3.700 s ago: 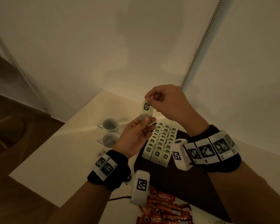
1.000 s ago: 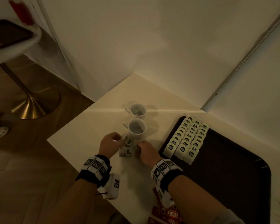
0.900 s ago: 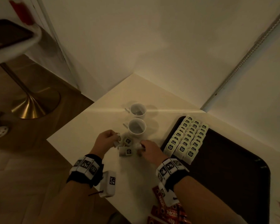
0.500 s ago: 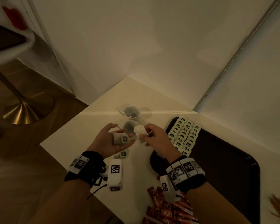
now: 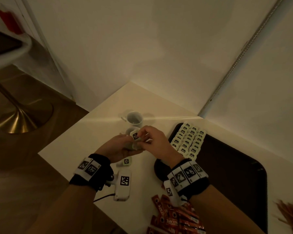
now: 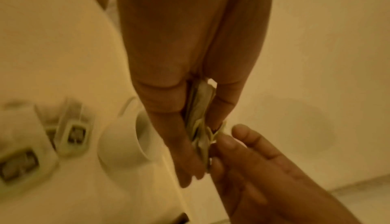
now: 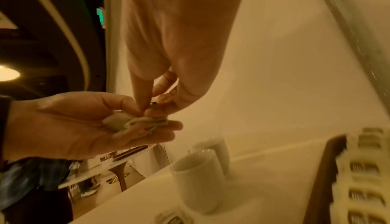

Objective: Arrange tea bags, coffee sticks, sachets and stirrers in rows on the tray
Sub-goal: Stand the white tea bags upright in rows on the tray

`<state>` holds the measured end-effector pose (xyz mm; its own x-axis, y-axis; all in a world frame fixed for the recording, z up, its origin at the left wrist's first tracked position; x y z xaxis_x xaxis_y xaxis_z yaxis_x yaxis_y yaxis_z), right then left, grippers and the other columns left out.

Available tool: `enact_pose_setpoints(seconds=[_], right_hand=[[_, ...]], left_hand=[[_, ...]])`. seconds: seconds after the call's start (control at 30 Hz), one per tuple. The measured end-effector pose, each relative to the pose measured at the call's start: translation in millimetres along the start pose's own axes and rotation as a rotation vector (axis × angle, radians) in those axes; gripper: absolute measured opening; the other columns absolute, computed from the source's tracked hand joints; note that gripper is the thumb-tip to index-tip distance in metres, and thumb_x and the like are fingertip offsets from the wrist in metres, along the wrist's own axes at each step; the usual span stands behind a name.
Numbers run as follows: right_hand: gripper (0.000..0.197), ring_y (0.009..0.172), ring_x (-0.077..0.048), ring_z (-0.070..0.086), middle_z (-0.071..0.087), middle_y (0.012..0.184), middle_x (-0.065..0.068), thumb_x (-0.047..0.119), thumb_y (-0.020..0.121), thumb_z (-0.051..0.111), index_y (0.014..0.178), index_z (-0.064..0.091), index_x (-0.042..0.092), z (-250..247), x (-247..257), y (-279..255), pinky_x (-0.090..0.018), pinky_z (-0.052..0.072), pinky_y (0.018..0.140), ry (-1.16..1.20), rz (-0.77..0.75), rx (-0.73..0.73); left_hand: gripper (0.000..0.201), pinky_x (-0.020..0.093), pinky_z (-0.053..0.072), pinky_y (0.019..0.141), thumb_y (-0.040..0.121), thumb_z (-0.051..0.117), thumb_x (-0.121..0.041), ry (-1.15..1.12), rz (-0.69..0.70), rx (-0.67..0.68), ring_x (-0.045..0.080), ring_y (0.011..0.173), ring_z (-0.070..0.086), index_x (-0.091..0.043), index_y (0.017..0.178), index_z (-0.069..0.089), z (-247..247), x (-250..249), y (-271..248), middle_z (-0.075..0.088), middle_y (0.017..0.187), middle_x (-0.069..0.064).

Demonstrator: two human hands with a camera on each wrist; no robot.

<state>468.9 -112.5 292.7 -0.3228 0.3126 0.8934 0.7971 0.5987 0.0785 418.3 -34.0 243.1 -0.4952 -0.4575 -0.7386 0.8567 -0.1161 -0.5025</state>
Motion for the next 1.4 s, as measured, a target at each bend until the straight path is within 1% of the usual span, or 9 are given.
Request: enact_pose_setpoints(seconds=[0.2, 0.4, 0.57, 0.7, 0.8, 0.9, 1.1, 1.27, 1.4], right_hand=[[0.014, 0.056, -0.008, 0.056, 0.058, 0.070, -0.002, 0.014, 0.088, 0.064, 0.077, 0.055, 0.013, 37.8, -44.8, -2.3, -0.025, 0.052, 0.057, 0.144, 0.245, 0.021], [0.038, 0.108, -0.027, 0.050, 0.051, 0.123, -0.013, 0.033, 0.090, 0.056, 0.116, 0.053, 0.006, 109.7, -99.9, -9.4, -0.033, 0.040, 0.093, -0.511, 0.324, 0.316], [0.046, 0.114, -0.032, 0.047, 0.040, 0.132, -0.014, 0.031, 0.088, 0.058, 0.126, 0.046, 0.008, 124.2, -115.2, -6.0, -0.038, 0.039, 0.098, -0.598, 0.346, 0.324], [0.027, 0.098, -0.028, 0.054, 0.057, 0.103, -0.011, 0.023, 0.085, 0.064, 0.103, 0.059, 0.004, 109.7, -112.7, -9.5, -0.026, 0.037, 0.081, -0.463, 0.317, 0.338], [0.016, 0.081, -0.018, 0.050, 0.052, 0.077, 0.004, 0.019, 0.083, 0.069, 0.087, 0.057, 0.009, 76.6, -107.0, -11.3, -0.022, 0.035, 0.068, -0.336, 0.326, 0.284], [0.014, 0.075, -0.015, 0.054, 0.062, 0.082, -0.006, 0.018, 0.082, 0.070, 0.086, 0.060, 0.008, 31.6, -86.1, -8.2, -0.025, 0.046, 0.067, -0.210, 0.322, 0.181], [0.011, 0.068, -0.005, 0.059, 0.064, 0.084, 0.003, 0.013, 0.089, 0.062, 0.099, 0.067, 0.015, -55.4, 2.5, 9.0, -0.019, 0.053, 0.063, -0.101, 0.140, 0.008], [0.007, 0.070, -0.003, 0.058, 0.067, 0.079, 0.003, 0.015, 0.083, 0.070, 0.090, 0.069, 0.014, -87.7, 95.9, 7.8, -0.008, 0.042, 0.064, -0.322, -0.132, -0.001], [0.007, 0.077, -0.004, 0.061, 0.063, 0.084, 0.011, 0.023, 0.082, 0.072, 0.085, 0.068, 0.018, -100.3, 129.5, 2.0, -0.012, 0.046, 0.062, -0.483, -0.172, 0.023]], left_hand=[[0.021, 0.028, 0.056, 0.067, 0.095, 0.041, -0.006, 0.212, 0.064, -0.294, 0.023, 0.082, 0.069, -0.005, 0.107, 0.058, -64.6, -15.3, -18.0, 0.070, 0.098, 0.016], [0.013, 0.025, 0.043, 0.058, 0.093, 0.049, -0.009, 0.140, 0.182, -0.419, 0.021, 0.069, 0.067, -0.010, 0.093, 0.063, -98.0, -36.7, -33.0, 0.071, 0.079, 0.008], [0.009, 0.028, 0.041, 0.059, 0.090, 0.052, -0.007, 0.031, 0.229, -0.438, 0.019, 0.066, 0.057, -0.010, 0.090, 0.061, -97.9, -45.7, -31.4, 0.062, 0.084, 0.011], [0.022, 0.032, 0.055, 0.067, 0.093, 0.039, -0.009, -0.128, 0.261, -0.276, 0.024, 0.083, 0.068, -0.007, 0.100, 0.060, -74.2, -49.5, -28.0, 0.066, 0.092, 0.016], [0.028, 0.028, 0.057, 0.063, 0.094, 0.037, -0.009, -0.161, 0.256, -0.210, 0.027, 0.094, 0.070, -0.007, 0.107, 0.062, -63.5, -46.8, -24.0, 0.072, 0.103, 0.009], [0.023, 0.028, 0.057, 0.063, 0.093, 0.043, -0.002, -0.198, 0.277, -0.204, 0.030, 0.095, 0.068, -0.005, 0.106, 0.061, -58.7, -46.2, -20.3, 0.072, 0.103, 0.010], [0.034, 0.035, 0.059, 0.069, 0.089, 0.044, 0.010, -0.243, 0.278, -0.134, 0.019, 0.070, 0.065, -0.015, 0.086, 0.066, -29.3, -44.5, -10.3, 0.067, 0.077, 0.003], [0.018, 0.026, 0.050, 0.069, 0.084, 0.061, -0.018, -0.166, 0.255, -0.008, 0.016, 0.079, 0.053, -0.016, 0.101, 0.067, 21.9, -46.3, -2.0, 0.059, 0.094, 0.007], [0.020, 0.018, 0.048, 0.060, 0.099, 0.045, -0.023, -0.119, 0.299, 0.000, 0.012, 0.071, 0.056, -0.011, 0.106, 0.059, 47.3, -55.1, 0.2, 0.064, 0.090, 0.003]])
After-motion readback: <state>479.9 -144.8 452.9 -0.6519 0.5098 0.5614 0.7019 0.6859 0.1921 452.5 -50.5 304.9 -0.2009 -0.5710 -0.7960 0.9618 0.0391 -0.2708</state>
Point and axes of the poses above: each hand's wrist, its own y-axis towards the middle knuckle, its own z-axis out of the palm, x = y × z, the point moved 10 cm from there along y, towards the middle knuckle
